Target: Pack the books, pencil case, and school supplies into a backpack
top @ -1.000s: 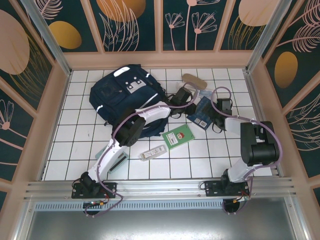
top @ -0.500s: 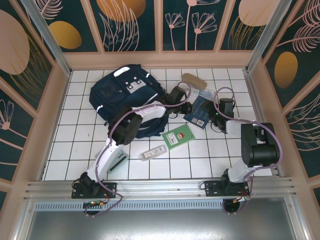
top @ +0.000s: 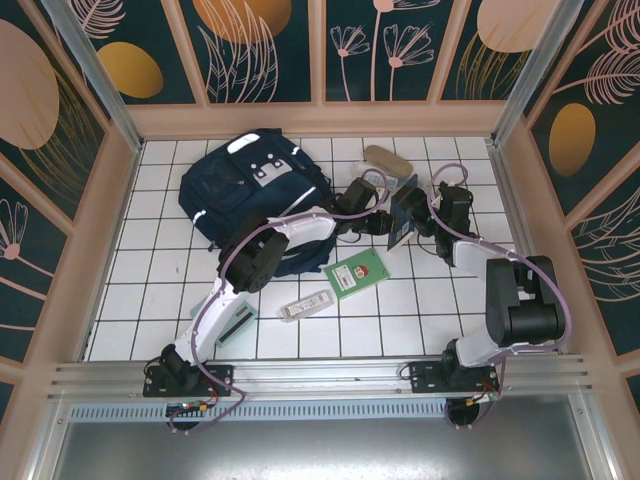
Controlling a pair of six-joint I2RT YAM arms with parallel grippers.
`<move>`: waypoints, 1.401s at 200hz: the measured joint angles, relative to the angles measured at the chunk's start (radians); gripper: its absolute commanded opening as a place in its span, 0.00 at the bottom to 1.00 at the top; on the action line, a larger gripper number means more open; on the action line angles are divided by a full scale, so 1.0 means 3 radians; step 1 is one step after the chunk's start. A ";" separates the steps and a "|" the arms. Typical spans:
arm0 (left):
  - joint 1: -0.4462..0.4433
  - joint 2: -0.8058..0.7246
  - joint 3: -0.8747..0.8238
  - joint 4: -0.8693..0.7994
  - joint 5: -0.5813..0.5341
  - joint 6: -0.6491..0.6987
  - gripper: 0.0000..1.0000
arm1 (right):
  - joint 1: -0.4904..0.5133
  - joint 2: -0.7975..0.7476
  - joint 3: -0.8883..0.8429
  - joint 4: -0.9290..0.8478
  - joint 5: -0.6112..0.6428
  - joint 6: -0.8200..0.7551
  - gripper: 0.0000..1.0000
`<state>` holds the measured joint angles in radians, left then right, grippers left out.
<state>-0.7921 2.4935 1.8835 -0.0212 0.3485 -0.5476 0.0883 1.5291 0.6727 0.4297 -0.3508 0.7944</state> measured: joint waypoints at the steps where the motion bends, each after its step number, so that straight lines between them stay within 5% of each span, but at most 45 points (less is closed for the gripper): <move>1: 0.0000 0.0000 0.0000 0.0000 0.0001 0.0000 0.20 | -0.0001 0.0000 0.0000 -0.0008 0.0005 0.0001 0.81; 59: 0.0000 -0.0001 -0.0003 0.0000 -0.0004 0.0003 0.21 | -0.0015 -0.0001 0.0003 -0.0557 0.0378 -0.0277 0.60; 141: 0.0000 -0.0013 -0.0024 0.0010 -0.0028 0.0014 0.21 | -0.0286 0.0003 0.0245 -0.0900 0.0238 -0.0549 0.35; 188: 0.0000 -0.0013 -0.0024 0.0014 -0.0027 0.0014 0.22 | -0.0343 -0.0022 0.0244 -0.0936 0.0090 -0.0553 0.75; 224: 0.0000 -0.0013 -0.0034 0.0037 -0.0014 0.0011 0.22 | -0.0378 -0.0056 0.0217 -0.0921 -0.0053 -0.0520 0.78; 266: 0.0000 -0.0017 -0.0043 0.0048 -0.0014 0.0011 0.22 | -0.0385 -0.0064 0.0189 -0.0932 -0.0123 -0.0476 0.53; 280: 0.0000 -0.0018 -0.0046 0.0050 -0.0014 0.0011 0.22 | -0.0387 -0.0078 0.0189 -0.0954 -0.0141 -0.0498 0.25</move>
<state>-0.7921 2.4882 1.8698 -0.0063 0.3443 -0.5442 -0.0277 1.5059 0.7296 0.1436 -0.3931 0.6449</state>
